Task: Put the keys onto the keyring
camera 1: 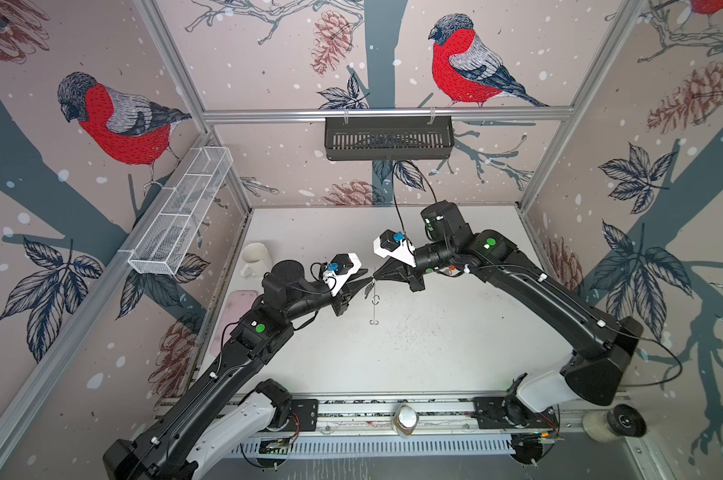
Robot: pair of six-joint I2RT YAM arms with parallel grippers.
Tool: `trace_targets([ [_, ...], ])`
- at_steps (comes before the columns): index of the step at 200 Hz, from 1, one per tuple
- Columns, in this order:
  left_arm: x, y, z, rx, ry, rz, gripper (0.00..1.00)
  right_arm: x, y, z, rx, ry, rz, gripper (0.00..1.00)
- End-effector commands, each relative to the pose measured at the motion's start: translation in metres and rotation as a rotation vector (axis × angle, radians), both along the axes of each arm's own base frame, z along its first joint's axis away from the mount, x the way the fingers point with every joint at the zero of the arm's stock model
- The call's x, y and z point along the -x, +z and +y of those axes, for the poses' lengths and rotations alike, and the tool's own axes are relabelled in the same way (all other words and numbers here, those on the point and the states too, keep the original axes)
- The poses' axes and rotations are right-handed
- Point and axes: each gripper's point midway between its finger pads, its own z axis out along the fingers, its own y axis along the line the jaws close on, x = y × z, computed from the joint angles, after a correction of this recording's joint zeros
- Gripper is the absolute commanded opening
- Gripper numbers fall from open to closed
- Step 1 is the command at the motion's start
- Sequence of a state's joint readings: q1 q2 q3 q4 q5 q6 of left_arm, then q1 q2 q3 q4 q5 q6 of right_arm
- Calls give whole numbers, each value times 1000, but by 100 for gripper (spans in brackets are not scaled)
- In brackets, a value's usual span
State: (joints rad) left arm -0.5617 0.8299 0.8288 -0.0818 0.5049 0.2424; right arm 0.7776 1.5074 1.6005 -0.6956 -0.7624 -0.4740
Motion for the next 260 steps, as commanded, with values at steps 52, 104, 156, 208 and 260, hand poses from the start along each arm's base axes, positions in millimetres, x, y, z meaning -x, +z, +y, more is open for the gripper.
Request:
trace_targets([
  [52, 14, 7, -10, 17, -115, -19, 24, 12, 10, 1, -47, 67, -5, 0],
  [104, 20, 6, -15, 16, -172, -19, 17, 17, 11, 1, -53, 92, -3, 0],
  [156, 26, 11, -16, 22, -204, -38, 7, 21, 9, 2, -49, 108, 4, 0],
  [208, 31, 13, -15, 37, -221, -65, 0, 20, 9, 3, -51, 108, 7, 0],
  [260, 14, 27, -7, 123, -91, -60, 0, 2, 16, 4, -81, 25, 4, 0],
])
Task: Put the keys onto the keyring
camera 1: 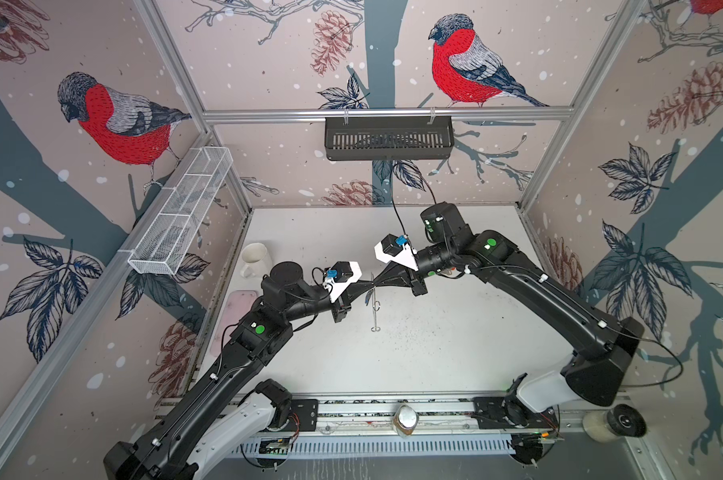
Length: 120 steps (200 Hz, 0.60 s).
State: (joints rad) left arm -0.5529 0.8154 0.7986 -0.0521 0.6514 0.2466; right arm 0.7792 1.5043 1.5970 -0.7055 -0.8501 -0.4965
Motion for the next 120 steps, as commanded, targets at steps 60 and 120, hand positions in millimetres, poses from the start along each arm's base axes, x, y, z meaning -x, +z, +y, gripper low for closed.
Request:
trace_targets([
  [60, -53, 31, 11, 165, 271, 126, 0, -43, 21, -2, -105, -266, -38, 28],
  [120, -75, 36, 26, 235, 428, 186, 0, -60, 31, -14, -250, -508, 20, 33],
])
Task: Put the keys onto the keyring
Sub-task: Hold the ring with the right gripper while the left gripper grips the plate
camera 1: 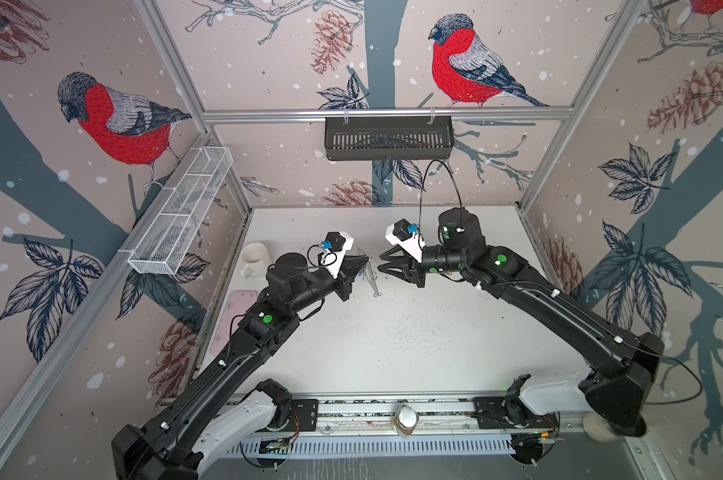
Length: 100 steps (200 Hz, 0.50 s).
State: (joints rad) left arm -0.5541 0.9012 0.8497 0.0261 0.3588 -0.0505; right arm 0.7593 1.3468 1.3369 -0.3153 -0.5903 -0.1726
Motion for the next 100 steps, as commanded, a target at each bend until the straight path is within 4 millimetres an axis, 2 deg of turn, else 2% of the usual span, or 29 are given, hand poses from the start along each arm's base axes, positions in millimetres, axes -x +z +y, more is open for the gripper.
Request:
trace_targets([
  [1, -15, 24, 13, 90, 122, -21, 0, -14, 28, -1, -154, -145, 3, 33],
  [14, -23, 26, 19, 113, 176, -4, 0, -10, 30, 0, -214, -186, 22, 32],
  [22, -26, 27, 21, 128, 198, 6, 0, -8, 24, 4, -239, -198, 49, 30],
  [27, -28, 27, 22, 136, 209, 12, 0, -4, 23, 8, -259, -190, 65, 29],
  [32, -29, 27, 23, 144, 218, 18, 0, 4, 32, 7, -297, -178, 64, 28],
  [49, -32, 27, 23, 159, 229, 26, 0, 13, 29, 19, -337, -175, 96, 28],
  [63, -32, 27, 23, 172, 230, 31, 0, 13, 32, 23, -363, -204, 100, 27],
  [67, -32, 26, 23, 174, 228, 34, 0, 10, 22, 30, -346, -207, 115, 27],
  [100, -29, 27, 22, 189, 213, 32, 0, 1, 15, 43, -343, -211, 136, 25],
])
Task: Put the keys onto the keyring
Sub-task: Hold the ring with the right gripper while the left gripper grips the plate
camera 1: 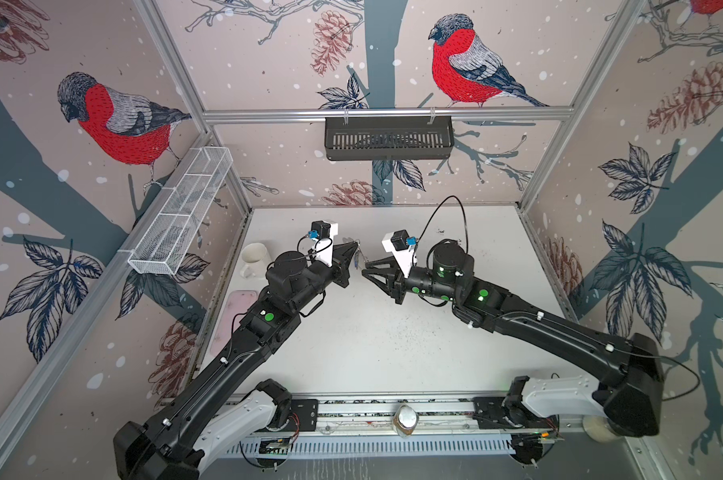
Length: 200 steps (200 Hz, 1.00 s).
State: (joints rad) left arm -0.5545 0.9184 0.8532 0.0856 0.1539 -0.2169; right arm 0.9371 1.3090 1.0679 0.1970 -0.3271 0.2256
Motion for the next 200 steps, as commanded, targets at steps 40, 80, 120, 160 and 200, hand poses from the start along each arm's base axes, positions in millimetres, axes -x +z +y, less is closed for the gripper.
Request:
trace_targets([
  [40, 7, 19, 1, 76, -13, -60, 0, -25, 16, 10, -81, -64, 3, 24],
  [80, 10, 20, 2, 79, -20, -70, 0, -30, 14, 16, -76, -52, 12, 24],
  [120, 12, 20, 2, 80, -27, -73, 0, -32, 15, 18, -76, -48, 6, 23],
  [160, 13, 19, 0, 78, -36, -71, 0, -34, 16, 21, -76, -45, 6, 21],
  [200, 15, 21, 1, 80, -37, -77, 0, -35, 15, 23, -68, -42, 6, 3],
])
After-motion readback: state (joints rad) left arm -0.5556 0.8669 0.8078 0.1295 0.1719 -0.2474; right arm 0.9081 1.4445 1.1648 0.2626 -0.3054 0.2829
